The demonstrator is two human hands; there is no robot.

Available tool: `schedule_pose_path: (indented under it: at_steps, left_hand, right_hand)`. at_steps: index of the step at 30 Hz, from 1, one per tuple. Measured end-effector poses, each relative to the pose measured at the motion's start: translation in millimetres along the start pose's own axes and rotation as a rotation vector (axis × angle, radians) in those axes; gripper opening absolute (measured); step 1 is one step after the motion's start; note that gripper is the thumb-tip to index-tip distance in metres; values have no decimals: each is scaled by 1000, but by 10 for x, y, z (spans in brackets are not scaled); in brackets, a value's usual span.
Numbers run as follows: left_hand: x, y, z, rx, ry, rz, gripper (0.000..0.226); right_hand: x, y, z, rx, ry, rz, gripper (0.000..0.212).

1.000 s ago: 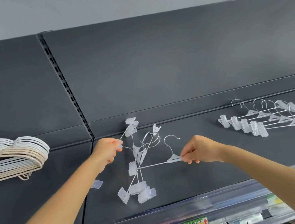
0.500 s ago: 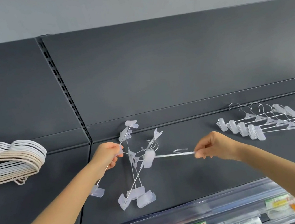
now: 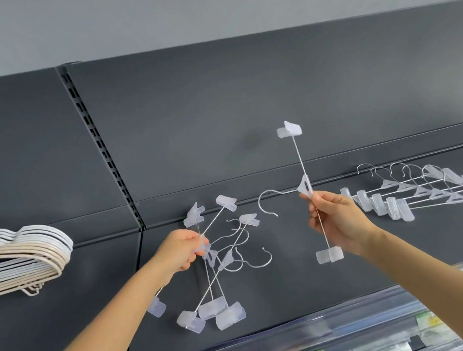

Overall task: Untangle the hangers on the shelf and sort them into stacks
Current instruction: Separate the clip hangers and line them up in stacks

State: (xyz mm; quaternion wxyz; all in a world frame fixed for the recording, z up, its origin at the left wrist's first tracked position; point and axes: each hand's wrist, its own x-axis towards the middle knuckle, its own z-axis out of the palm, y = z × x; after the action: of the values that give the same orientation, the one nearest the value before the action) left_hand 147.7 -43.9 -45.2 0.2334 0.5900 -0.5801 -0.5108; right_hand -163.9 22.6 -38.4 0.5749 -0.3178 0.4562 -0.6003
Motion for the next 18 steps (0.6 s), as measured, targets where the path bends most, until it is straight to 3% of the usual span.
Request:
schedule_pose_path:
  at_steps: [5,10,18]
  left_hand:
    - [-41,97,-50,180,-29,62,23]
    - [-51,138,-56,125,-11,115,20]
    - [-20,-27,-73,86,78,84,21]
  right_hand:
    - [-12,80,54,62,84,64,14]
    - [-100,223,124,19,95,125,4]
    - [-416,276,258,-92,177,64,17]
